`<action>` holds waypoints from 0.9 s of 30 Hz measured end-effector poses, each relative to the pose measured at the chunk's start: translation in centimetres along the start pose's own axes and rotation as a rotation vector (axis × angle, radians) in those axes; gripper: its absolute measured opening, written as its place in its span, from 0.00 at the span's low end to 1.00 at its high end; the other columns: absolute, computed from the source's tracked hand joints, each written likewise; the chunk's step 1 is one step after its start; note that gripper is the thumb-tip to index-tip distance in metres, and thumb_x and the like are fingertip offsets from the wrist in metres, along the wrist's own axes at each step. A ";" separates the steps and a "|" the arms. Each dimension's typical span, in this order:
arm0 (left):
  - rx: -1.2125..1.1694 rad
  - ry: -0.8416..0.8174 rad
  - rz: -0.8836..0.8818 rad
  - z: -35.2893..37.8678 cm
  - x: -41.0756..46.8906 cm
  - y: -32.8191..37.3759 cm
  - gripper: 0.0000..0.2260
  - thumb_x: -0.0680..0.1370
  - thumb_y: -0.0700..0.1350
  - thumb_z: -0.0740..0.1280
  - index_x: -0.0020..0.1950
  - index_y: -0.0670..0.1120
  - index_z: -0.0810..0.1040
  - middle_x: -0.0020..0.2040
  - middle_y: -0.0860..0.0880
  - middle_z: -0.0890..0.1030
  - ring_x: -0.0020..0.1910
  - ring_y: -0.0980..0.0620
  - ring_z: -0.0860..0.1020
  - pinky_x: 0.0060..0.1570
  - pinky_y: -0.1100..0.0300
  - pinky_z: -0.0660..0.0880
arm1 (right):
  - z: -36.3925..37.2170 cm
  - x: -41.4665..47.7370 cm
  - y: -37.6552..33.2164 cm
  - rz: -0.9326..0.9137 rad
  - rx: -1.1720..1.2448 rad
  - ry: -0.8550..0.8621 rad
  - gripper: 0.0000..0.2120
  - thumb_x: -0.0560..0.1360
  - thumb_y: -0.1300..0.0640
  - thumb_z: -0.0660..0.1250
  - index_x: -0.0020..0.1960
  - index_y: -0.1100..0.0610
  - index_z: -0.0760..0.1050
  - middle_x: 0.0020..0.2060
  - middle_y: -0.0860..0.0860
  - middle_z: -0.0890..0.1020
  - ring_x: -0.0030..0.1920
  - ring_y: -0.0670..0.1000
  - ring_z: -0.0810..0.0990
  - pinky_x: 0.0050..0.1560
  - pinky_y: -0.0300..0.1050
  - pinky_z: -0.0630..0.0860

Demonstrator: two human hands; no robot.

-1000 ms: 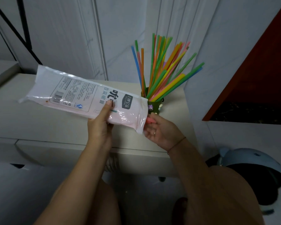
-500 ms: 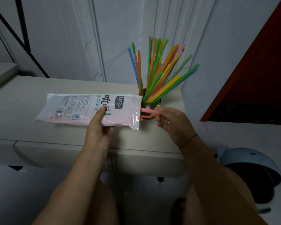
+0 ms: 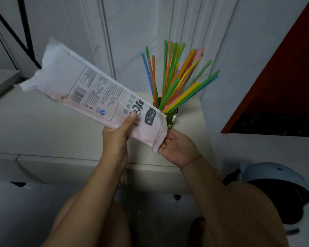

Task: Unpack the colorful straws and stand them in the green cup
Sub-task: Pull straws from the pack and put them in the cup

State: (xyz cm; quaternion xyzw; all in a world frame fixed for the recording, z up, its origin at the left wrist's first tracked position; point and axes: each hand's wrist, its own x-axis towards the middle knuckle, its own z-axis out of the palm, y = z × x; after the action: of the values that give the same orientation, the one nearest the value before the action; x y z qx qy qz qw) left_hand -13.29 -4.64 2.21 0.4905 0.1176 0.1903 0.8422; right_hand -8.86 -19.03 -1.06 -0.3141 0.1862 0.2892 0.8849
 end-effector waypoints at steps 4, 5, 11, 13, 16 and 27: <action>-0.029 0.042 -0.015 -0.3 0.3 0.2 0.21 0.69 0.39 0.72 0.62 0.45 0.77 0.60 0.45 0.81 0.58 0.48 0.80 0.59 0.49 0.76 | 0.6 -0.4 0.2 -0.030 0.030 -0.004 0.12 0.80 0.55 0.57 0.54 0.60 0.77 0.62 0.55 0.78 0.60 0.56 0.77 0.50 0.53 0.77; -0.041 0.063 -0.035 -0.6 0.5 0.1 0.21 0.70 0.38 0.72 0.62 0.45 0.76 0.60 0.45 0.81 0.57 0.48 0.80 0.59 0.49 0.76 | 0.7 -0.4 0.2 -0.041 0.031 -0.003 0.12 0.80 0.56 0.57 0.52 0.60 0.77 0.64 0.54 0.77 0.62 0.55 0.75 0.49 0.51 0.77; -0.113 0.129 -0.221 -2.5 1.5 -0.7 0.15 0.73 0.38 0.70 0.59 0.48 0.77 0.58 0.46 0.83 0.57 0.47 0.81 0.56 0.49 0.77 | 1.5 -1.0 -0.7 -0.165 -0.202 -0.120 0.14 0.80 0.57 0.57 0.63 0.59 0.73 0.36 0.50 0.84 0.31 0.44 0.79 0.36 0.41 0.79; -0.199 0.162 -0.281 -2.7 1.7 -1.0 0.13 0.74 0.37 0.69 0.57 0.48 0.78 0.58 0.45 0.82 0.56 0.48 0.81 0.57 0.50 0.77 | 1.2 -0.8 -0.5 -0.245 -0.406 -0.070 0.13 0.79 0.57 0.59 0.61 0.59 0.75 0.43 0.51 0.84 0.41 0.47 0.82 0.38 0.42 0.79; -0.261 0.199 -0.322 -2.9 1.8 -1.2 0.14 0.74 0.37 0.69 0.58 0.48 0.77 0.52 0.47 0.85 0.49 0.52 0.84 0.48 0.55 0.81 | 1.0 -1.1 -0.1 -0.355 -0.643 0.042 0.06 0.77 0.62 0.63 0.52 0.59 0.76 0.44 0.56 0.79 0.39 0.51 0.78 0.33 0.38 0.77; -0.361 0.284 -0.394 -3.4 2.2 -0.5 0.05 0.75 0.37 0.69 0.47 0.47 0.78 0.35 0.51 0.85 0.35 0.55 0.84 0.39 0.58 0.81 | 0.3 -2.5 -3.8 -0.546 -0.577 0.059 0.04 0.76 0.64 0.64 0.45 0.63 0.77 0.32 0.53 0.73 0.27 0.42 0.73 0.28 0.33 0.72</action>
State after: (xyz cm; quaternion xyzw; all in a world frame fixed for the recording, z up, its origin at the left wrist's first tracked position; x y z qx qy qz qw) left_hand -12.53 -1.21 0.08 0.2692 0.2912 0.1077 0.9117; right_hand -8.34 -22.21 2.14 -0.5960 0.0321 0.0744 0.7989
